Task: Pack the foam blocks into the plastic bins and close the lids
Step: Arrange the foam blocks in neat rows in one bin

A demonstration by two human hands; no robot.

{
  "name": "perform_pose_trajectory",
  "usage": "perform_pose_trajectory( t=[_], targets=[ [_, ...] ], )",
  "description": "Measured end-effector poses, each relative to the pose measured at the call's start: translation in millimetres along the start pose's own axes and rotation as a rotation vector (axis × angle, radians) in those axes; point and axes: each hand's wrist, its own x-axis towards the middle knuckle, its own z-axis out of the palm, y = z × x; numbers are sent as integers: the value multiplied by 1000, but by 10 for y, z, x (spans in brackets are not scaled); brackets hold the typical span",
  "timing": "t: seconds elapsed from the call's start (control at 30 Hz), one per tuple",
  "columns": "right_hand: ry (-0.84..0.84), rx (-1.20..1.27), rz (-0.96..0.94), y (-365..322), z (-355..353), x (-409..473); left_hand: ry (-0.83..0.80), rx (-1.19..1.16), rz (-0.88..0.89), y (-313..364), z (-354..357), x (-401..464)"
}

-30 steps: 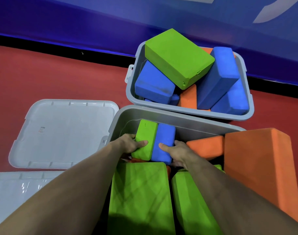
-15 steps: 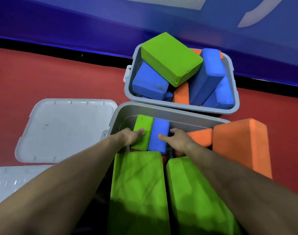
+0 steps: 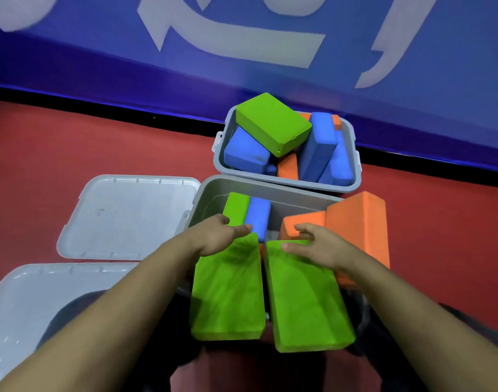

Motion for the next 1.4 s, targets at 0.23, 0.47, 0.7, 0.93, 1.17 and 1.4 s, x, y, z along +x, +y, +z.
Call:
perform_pose_trajectory(
  t=[0.23, 0.47, 0.7, 0.93, 1.17, 1.4],
  targets=[
    [16, -159, -21, 143, -73, 133, 53, 37, 7, 65, 429, 91],
    [-13, -161, 151, 274, -106, 411, -51, -138, -73, 227, 680, 356],
    [-19, -179, 336, 348, 63, 600, -64, -116, -195, 264, 1049, 512],
    [18, -73, 380, 364, 19, 563, -17, -78, -172, 250, 1161, 603],
    [316, 46, 148, 166, -136, 437, 122, -463, -68, 319, 799, 596],
    [610, 208, -119, -89, -274, 355, 113, -674, 132, 436, 521, 489]
  ],
)
